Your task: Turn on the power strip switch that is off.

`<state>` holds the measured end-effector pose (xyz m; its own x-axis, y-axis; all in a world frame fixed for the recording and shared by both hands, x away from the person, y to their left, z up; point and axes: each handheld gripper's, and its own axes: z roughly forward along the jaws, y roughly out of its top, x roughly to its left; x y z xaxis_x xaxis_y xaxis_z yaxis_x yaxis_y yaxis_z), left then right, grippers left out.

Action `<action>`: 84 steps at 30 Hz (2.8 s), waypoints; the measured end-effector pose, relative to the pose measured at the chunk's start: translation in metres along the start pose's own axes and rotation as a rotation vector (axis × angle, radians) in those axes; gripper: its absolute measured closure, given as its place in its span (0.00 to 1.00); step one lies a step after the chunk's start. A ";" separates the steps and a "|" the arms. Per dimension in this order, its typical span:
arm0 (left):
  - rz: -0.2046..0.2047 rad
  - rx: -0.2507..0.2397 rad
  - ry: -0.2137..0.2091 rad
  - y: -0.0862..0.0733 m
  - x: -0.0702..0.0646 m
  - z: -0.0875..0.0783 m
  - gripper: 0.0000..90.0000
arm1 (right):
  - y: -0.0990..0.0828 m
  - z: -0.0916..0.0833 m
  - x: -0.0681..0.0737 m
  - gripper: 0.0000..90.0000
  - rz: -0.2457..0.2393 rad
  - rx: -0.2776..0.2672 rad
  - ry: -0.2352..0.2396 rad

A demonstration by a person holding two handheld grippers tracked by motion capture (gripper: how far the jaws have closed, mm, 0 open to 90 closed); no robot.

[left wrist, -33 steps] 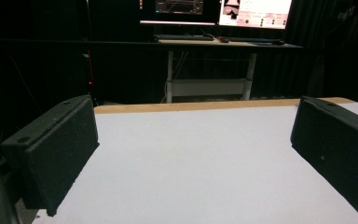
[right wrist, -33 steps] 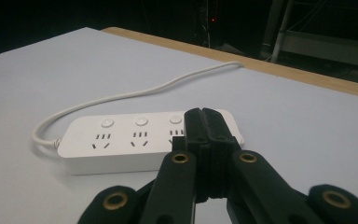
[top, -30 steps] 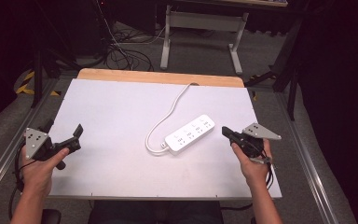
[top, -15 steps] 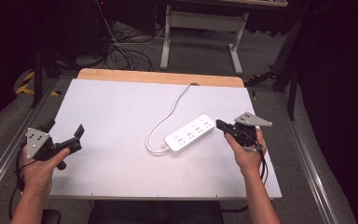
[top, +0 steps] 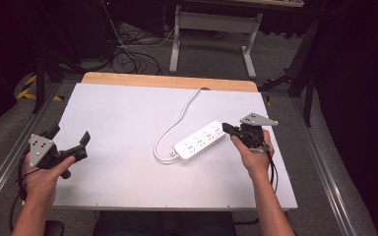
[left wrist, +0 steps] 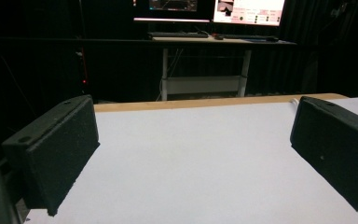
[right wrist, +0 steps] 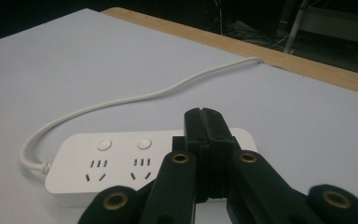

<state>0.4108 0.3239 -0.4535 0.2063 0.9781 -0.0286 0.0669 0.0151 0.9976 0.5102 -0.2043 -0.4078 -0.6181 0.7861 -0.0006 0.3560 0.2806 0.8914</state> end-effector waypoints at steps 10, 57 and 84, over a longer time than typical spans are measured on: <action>0.001 0.004 0.000 -0.001 0.001 -0.001 0.02 | 0.003 0.020 0.001 1.00 -0.011 0.045 0.007; -0.008 0.028 -0.003 -0.002 0.003 -0.002 0.01 | -0.010 0.093 0.001 1.00 -0.038 0.217 0.031; -0.023 0.026 0.007 -0.003 0.006 -0.004 0.01 | -0.003 0.102 0.006 1.00 -0.022 0.295 -0.011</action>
<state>0.4079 0.3302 -0.4566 0.1975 0.9790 -0.0507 0.0971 0.0319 0.9948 0.5769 -0.1442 -0.4568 -0.6212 0.7833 -0.0251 0.5314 0.4446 0.7211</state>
